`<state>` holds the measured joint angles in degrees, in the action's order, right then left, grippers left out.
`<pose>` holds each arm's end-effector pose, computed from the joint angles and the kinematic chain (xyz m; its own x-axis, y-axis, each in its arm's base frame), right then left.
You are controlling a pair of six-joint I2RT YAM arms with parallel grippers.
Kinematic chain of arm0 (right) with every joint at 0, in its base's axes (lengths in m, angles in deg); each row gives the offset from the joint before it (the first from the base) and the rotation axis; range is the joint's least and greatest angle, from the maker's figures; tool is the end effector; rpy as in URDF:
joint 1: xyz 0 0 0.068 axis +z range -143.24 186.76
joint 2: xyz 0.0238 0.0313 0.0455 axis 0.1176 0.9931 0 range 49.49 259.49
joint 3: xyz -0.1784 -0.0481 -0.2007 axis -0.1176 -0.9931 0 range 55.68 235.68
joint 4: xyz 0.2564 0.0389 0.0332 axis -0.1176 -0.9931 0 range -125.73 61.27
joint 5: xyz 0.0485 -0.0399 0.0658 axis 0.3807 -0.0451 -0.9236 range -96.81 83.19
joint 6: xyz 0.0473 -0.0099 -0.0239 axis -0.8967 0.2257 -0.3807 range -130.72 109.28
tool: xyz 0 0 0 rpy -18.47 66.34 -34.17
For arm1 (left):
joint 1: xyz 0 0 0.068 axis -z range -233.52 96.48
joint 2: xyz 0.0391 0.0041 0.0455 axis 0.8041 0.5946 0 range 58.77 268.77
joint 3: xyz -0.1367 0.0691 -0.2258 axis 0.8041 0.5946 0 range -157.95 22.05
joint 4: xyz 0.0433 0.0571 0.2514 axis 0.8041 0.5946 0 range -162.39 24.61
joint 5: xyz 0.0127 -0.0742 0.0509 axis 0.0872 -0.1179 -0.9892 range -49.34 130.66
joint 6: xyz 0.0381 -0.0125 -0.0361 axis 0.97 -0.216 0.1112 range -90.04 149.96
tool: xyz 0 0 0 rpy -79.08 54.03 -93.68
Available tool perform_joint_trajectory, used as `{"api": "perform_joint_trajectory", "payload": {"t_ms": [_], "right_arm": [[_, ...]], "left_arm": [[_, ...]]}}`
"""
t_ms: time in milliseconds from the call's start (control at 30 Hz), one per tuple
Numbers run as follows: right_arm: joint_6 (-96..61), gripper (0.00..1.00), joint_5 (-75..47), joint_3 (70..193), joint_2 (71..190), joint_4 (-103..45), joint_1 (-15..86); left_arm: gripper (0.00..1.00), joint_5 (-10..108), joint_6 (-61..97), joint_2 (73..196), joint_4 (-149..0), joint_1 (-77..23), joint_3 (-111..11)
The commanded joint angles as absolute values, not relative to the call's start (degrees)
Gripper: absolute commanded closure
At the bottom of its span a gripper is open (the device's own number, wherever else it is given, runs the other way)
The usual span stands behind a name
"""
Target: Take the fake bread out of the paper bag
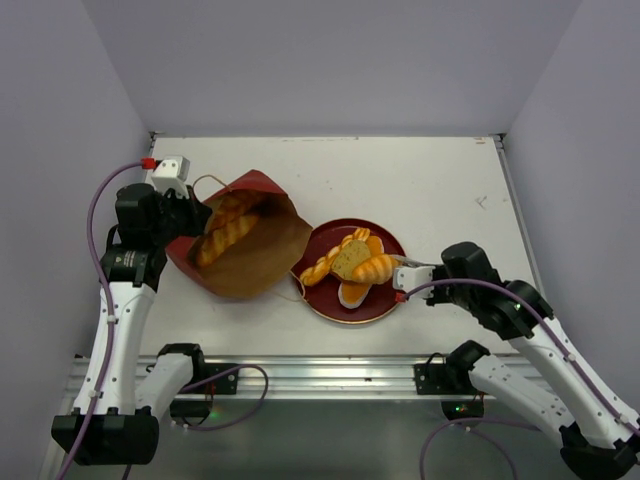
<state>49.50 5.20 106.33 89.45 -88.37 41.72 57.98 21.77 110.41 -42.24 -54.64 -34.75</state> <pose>0.1015 0.0619 0.3054 0.0824 -0.9784 -0.1898 -0.7590 0.0618 -0.6481 0.1926 -0.0070 0.3567 -0.4538 -0.1448 -0.8792 0.1885 0.9488 -0.2536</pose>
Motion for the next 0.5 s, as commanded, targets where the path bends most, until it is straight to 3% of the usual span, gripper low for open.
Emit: {"api": "perform_joint_trajectory", "payload": {"t_ms": [0,467], "right_arm": [[53.9,1.00,8.5,106.0,88.5,-90.4,40.4],[63.6,1.00,4.1,106.0,86.2,-95.7,38.4]], "left_arm": [[1.00,58.3,21.1,109.9,-41.8,-55.1,-36.8],[1.00,60.0,19.5,109.9,-43.1,-55.1,-35.9]]}}
